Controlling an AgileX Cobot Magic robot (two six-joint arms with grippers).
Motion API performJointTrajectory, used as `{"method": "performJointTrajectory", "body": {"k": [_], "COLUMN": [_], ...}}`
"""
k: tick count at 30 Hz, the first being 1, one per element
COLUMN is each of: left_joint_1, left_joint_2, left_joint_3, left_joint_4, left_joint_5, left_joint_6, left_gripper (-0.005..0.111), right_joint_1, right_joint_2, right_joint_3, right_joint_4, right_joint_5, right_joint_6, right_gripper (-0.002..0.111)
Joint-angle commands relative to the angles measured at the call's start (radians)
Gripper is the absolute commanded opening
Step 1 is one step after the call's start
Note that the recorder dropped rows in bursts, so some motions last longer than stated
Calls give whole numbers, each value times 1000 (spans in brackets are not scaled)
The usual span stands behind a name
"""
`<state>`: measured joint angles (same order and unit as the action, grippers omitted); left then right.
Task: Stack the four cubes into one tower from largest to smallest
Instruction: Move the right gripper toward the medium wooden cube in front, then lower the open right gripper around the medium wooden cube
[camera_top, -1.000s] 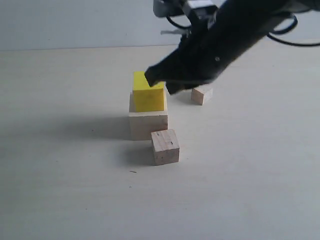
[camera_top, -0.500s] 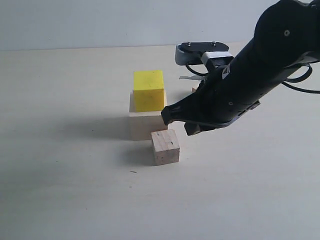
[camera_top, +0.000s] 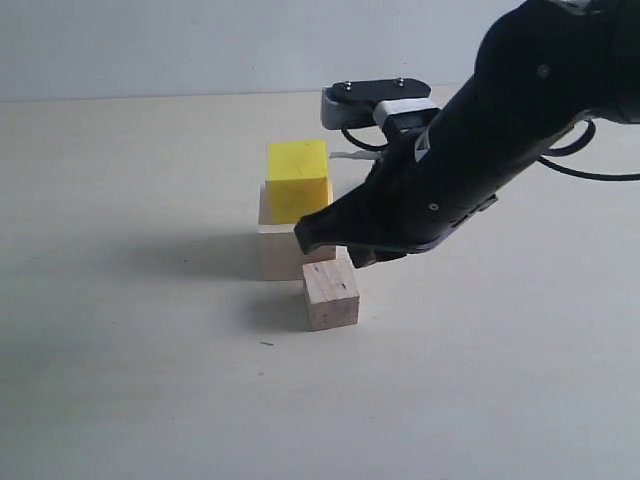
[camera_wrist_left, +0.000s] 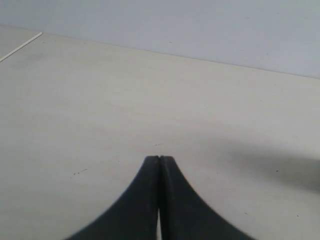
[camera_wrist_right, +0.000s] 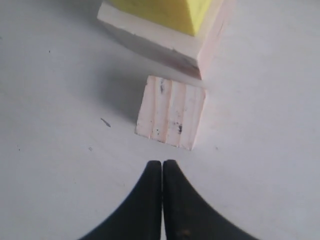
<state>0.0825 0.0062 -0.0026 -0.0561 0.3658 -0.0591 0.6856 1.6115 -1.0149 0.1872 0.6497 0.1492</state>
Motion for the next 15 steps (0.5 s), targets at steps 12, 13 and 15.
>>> {"method": "performJointTrajectory", "body": {"k": [12, 13, 15], "left_joint_1": [-7, -7, -7], "left_joint_2": [-6, -6, -6], "left_joint_3": [3, 3, 3], "left_joint_4": [1, 1, 1], "left_joint_5": [-6, -6, -6], "left_joint_6": [0, 0, 0], "left_gripper": [0, 0, 0], "right_joint_1": [100, 105, 105], "right_joint_2": [134, 134, 134], "right_joint_3": [-70, -70, -70], "right_joint_4": [-160, -160, -165], "right_joint_5": [58, 30, -17], "right_joint_6": [139, 139, 139], "right_gripper": [60, 69, 77]}}
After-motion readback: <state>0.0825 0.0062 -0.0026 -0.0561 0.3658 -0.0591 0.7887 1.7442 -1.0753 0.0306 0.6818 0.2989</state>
